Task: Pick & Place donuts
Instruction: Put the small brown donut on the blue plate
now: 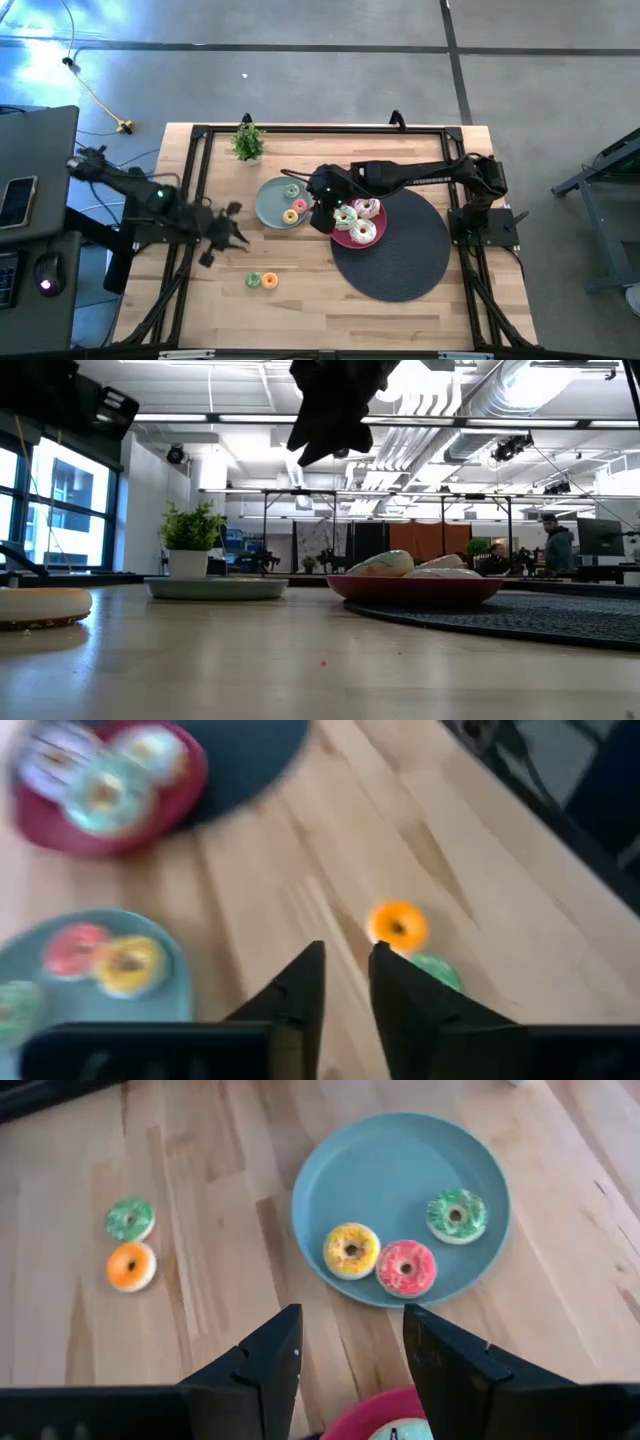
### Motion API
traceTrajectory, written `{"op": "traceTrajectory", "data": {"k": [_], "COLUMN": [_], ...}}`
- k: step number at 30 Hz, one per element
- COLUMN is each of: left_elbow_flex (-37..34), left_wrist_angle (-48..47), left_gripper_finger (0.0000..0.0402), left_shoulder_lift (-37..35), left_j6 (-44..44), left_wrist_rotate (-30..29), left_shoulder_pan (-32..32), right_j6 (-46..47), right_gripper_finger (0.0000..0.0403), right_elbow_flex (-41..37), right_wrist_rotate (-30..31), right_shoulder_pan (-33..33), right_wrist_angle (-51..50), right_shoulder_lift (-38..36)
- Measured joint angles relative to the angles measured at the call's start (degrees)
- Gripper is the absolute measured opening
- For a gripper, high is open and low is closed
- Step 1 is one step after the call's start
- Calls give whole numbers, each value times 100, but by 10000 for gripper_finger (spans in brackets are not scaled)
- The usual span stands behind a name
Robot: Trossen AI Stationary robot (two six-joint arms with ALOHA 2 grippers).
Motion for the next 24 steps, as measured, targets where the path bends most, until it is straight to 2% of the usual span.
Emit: {"op": "traceTrajectory", "data": {"k": [5,8,11,17,22,24], "left_elbow_flex": [0,-1,2,2,2,-13], "left_wrist_angle": [344,605,800,538,94,-57], "left_gripper_finger": [127,136,138,138,138,138], "left_shoulder_lift": [1057,1554,1887,2034,1953,1955], "left_j6": [-573,-1011,-1352,-2267,-2360,-2334], "left_wrist_rotate": [-315,-702,-1239,-1814,-2486,-2539], "left_shoulder_pan": [-910,-1394,-1958,-2751,-3114,-3140], "right_j6": [-433,-584,-885,-1194,-1308,-1062], "right_gripper_finger": [165,165,165,165,165,165], "right_elbow_flex": [0,0,-6,-7,0,0], "right_wrist_rotate": [-187,-533,-595,-894,-710,-780], "right_shoulder_pan": [171,288,521,864,1213,1332], "right_wrist_angle": [105,239,610,1137,1573,1770], "right_shoulder_lift": [42,241,529,723,753,878]}}
